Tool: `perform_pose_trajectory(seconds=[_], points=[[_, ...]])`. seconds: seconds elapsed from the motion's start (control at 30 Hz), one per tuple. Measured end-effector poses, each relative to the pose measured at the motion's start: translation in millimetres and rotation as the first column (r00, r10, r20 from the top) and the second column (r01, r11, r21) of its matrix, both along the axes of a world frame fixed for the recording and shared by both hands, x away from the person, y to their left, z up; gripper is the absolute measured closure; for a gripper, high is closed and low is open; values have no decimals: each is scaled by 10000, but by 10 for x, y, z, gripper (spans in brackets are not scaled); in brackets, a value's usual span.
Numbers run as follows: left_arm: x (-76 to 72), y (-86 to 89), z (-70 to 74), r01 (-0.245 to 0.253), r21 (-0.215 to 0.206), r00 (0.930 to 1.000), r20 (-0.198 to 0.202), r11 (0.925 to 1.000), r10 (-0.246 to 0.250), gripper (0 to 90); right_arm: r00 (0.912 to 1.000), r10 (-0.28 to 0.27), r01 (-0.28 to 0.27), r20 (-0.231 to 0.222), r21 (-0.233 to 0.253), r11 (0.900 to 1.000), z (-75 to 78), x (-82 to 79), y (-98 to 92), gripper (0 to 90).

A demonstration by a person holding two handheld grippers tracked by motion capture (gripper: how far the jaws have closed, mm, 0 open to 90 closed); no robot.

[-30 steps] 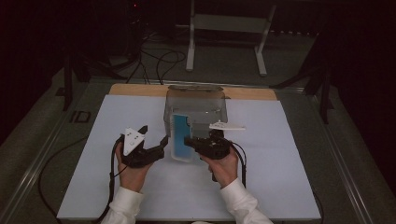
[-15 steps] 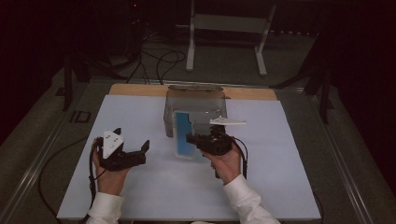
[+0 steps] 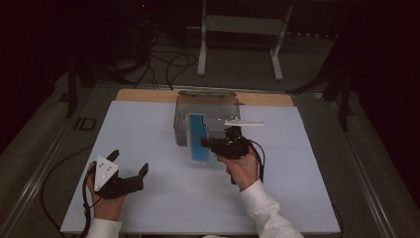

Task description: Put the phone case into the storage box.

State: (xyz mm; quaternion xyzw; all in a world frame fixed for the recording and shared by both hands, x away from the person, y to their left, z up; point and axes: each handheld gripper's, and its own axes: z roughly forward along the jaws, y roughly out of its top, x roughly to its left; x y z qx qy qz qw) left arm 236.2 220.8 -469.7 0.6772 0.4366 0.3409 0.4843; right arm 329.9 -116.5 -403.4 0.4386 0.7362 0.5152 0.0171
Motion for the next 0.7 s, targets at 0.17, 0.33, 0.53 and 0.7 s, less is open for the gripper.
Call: perform_pose_trajectory(seconds=[0.17, 0.33, 0.53, 0.7], points=[[4, 14, -93, -142, 369, 9988, -469, 9992, 160, 2, 10000, -61, 62, 24, -229, 9997, 66, 41, 16, 815], [2, 43, -158, -236, 356, 9982, -537, 9991, 255, 2, 9999, -99, 101, 51, -386, 9992, 109, 66, 20, 815], [-7, 71, -239, -363, 384, 9956, -850, 9986, 394, 2, 9994, -194, 191, -280, -88, 9998, 160, 146, -8, 815], [0, 117, -271, -596, 84, 9940, -909, 9982, 601, 2, 9987, -266, 259, -437, -164, 9995, 205, 216, -17, 815]])
